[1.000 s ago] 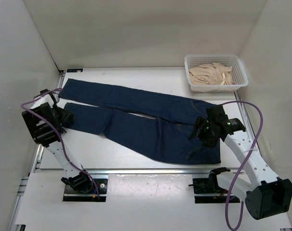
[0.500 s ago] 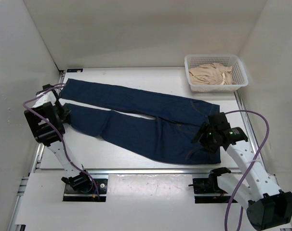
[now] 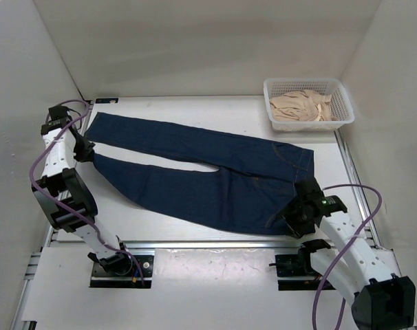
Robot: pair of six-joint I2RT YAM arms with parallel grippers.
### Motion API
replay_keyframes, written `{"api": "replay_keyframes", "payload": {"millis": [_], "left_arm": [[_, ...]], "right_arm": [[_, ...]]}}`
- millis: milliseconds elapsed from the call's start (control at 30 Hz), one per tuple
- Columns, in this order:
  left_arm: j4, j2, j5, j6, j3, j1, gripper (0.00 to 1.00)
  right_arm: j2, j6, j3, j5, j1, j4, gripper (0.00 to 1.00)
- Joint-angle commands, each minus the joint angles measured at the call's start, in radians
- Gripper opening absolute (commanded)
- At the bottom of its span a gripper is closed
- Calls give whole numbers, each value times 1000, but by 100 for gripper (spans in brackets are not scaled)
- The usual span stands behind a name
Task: Fold and stack the trousers
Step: Fold the trousers
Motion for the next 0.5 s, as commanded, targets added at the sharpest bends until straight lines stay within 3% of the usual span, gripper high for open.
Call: {"api": "replay_keyframes", "payload": {"millis": [0,333,400,467], "left_arm": [[-21,-34,12,10,9,-4,10],[-39,-43,3,10,18,-4,10],[-50,-43,3,10,29,-4,10],[-62,-54,3,10,60,-4,10]], "right_arm": [[40,55,-26,1,-4,4,62],[107,53,-57,139,-4,112,54],[135,44,-67,151,-4,148,47],[156,33,-67,174,-4,165,30]]}}
